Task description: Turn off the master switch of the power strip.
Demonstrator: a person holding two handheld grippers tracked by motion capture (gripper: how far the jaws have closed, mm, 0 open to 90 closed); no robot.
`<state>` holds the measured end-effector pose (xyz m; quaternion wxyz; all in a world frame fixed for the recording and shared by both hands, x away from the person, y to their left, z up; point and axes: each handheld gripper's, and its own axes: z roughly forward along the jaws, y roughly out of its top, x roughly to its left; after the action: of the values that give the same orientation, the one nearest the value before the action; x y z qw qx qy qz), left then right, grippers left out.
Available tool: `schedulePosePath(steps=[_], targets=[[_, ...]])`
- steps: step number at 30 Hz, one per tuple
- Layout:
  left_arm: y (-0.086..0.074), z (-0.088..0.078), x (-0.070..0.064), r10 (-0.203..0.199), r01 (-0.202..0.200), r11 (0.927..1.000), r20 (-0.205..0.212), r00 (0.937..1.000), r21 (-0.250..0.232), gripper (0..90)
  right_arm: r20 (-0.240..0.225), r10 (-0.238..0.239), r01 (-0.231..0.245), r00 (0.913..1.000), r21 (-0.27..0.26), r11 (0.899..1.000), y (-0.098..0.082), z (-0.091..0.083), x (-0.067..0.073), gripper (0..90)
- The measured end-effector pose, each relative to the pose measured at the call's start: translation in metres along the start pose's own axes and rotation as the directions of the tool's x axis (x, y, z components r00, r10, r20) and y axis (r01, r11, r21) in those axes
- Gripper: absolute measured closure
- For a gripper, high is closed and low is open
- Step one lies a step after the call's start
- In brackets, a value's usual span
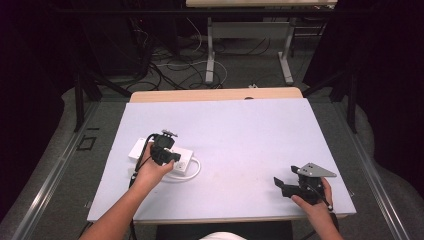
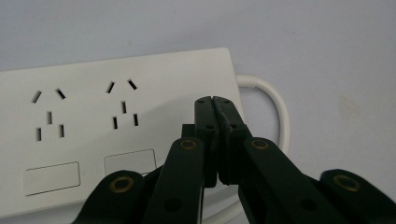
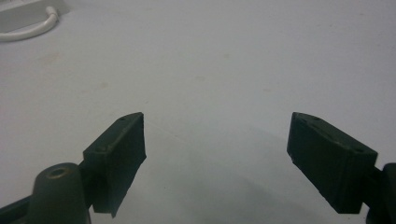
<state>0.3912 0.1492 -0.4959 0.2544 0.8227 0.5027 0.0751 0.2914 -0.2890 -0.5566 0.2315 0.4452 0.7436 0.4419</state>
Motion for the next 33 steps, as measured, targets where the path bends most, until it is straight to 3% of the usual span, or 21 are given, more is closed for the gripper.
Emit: schedulePosePath(steps=[13,33], targets=[[-0.001,-0.003,0.003,-0.002,0.002,1.0,0.008,1.0,-0.009,83.7,0.007,-0.009,0.009,0.9999,-0.002,1.0,0.0,-0.001,-0.001,18.5],[-0.005,-0.015,0.015,-0.022,0.022,0.9975,0.012,0.9997,-0.067,72.5,-0.003,-0.014,0.014,0.9999,-0.002,1.0,0.0,-0.001,-0.001,18.5]])
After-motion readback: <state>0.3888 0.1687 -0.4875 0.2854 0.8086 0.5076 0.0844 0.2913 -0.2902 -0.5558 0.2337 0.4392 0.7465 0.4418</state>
